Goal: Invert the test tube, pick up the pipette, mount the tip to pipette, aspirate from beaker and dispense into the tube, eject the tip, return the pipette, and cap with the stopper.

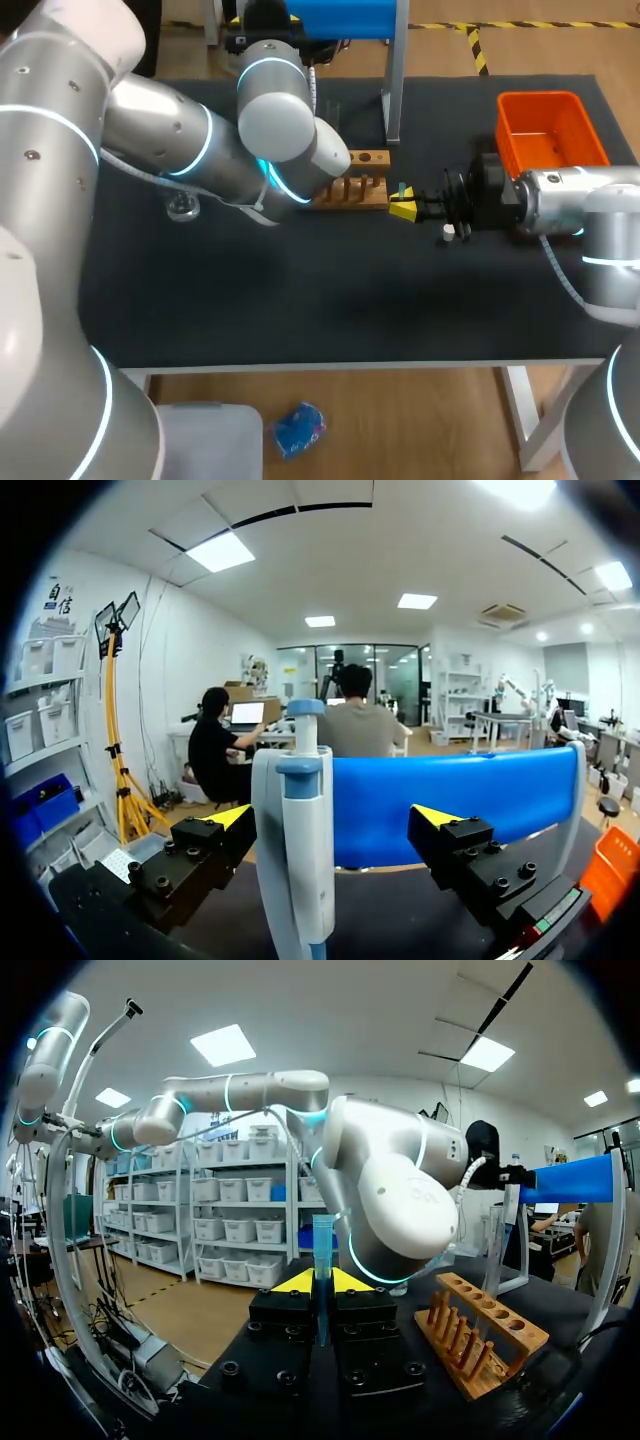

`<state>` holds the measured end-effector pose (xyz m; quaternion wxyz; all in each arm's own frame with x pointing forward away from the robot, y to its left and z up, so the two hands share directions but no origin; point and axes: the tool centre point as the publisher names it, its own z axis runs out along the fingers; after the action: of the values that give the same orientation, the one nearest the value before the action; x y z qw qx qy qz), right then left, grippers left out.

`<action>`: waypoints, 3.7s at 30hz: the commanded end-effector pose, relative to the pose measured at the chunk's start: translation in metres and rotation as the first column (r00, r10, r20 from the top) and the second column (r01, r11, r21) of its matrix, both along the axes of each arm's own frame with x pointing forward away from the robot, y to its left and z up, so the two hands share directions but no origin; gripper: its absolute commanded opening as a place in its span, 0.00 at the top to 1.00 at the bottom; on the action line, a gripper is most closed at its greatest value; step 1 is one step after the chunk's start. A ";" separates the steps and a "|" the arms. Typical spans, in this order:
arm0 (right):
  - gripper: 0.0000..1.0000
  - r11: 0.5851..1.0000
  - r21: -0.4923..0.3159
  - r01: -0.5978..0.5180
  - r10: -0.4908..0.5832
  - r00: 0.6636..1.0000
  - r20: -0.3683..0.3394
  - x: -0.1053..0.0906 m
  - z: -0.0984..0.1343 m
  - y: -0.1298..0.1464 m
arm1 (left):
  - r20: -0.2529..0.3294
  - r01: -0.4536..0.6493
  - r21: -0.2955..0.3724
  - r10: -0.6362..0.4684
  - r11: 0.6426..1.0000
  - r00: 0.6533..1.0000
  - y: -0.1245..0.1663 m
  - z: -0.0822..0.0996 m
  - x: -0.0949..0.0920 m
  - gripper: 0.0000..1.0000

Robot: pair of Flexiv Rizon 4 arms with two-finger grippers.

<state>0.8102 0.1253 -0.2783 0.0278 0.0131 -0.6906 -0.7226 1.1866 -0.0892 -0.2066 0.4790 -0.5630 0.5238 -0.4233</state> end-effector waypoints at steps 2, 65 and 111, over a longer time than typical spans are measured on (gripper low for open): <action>1.00 1.000 0.000 0.001 -0.001 1.000 0.001 -0.001 0.000 0.000 | 0.004 -0.013 0.002 0.013 1.000 1.000 -0.001 -0.004 0.003 0.00; 1.00 1.000 0.000 0.001 -0.001 1.000 0.001 -0.001 0.000 0.000 | 0.041 -0.023 0.022 0.022 1.000 0.999 0.008 0.018 -0.009 1.00; 1.00 1.000 0.000 0.001 -0.001 1.000 0.001 -0.001 0.000 0.000 | -0.046 0.244 0.241 -0.240 0.939 0.970 0.044 0.124 -0.021 1.00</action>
<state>0.8102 0.1254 -0.2783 0.0278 0.0131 -0.6906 -0.7226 1.1684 -0.0497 -0.0901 0.5360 -0.4309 0.5959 -0.4145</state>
